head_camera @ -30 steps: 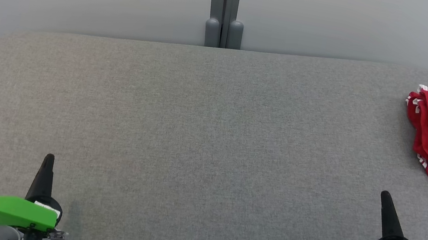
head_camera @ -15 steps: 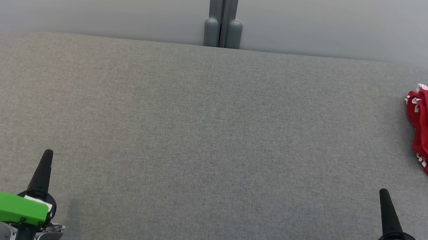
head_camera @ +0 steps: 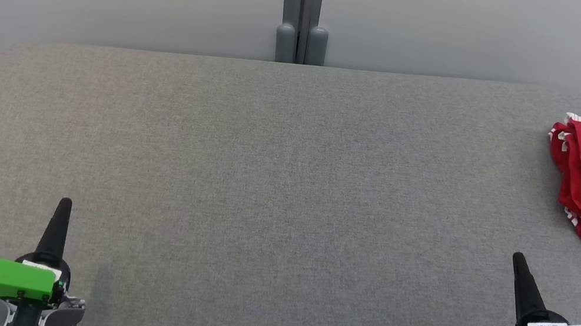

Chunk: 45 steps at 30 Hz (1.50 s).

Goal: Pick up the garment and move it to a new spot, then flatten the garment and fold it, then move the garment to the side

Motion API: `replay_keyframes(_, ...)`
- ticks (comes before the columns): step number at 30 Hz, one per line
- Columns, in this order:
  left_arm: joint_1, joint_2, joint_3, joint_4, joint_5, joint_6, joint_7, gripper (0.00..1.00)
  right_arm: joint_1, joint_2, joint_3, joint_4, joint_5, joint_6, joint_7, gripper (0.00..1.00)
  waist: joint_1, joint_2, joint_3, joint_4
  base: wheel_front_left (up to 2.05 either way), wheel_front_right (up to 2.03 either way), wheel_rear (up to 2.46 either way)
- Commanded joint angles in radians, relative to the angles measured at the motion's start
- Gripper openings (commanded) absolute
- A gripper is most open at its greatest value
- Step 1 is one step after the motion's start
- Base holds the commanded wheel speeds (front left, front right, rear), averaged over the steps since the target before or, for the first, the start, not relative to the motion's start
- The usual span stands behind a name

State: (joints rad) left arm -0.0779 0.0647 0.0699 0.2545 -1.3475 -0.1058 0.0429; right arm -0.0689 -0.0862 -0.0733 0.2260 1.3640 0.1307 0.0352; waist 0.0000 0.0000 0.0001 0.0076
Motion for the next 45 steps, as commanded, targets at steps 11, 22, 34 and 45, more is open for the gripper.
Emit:
replay_keyframes(11, -0.029, -0.004, 0.02, -0.01, -0.097, -0.013, 0.027, 0.0, -0.028, 0.01, -0.015, 0.005, 0.093, 0.0, 0.029, 0.0, 0.0, 0.0, 0.001, -0.002, 0.0, 0.0, 0.0)
replay_keyframes(22, -0.032, -0.009, 0.032, -0.01, -0.174, -0.02, 0.047, 0.0, -0.036, 0.021, -0.025, 0.012, 0.165, 0.0, 0.051, 0.0, 0.0, 0.0, 0.002, -0.004, 0.0, 0.0, 0.0)
replay_keyframes(34, -0.038, -0.014, 0.045, -0.011, -0.248, -0.028, 0.07, 0.0, -0.043, 0.03, -0.035, 0.018, 0.236, 0.0, 0.072, 0.0, 0.0, 0.0, 0.003, -0.007, 0.0, 0.0, 0.0)
replay_keyframes(45, -0.036, -0.015, 0.047, -0.01, -0.267, -0.028, 0.075, 0.0, -0.042, 0.033, -0.038, 0.02, 0.255, 0.0, 0.08, 0.0, 0.0, 0.0, 0.003, -0.008, 0.0, 0.0, 0.0)
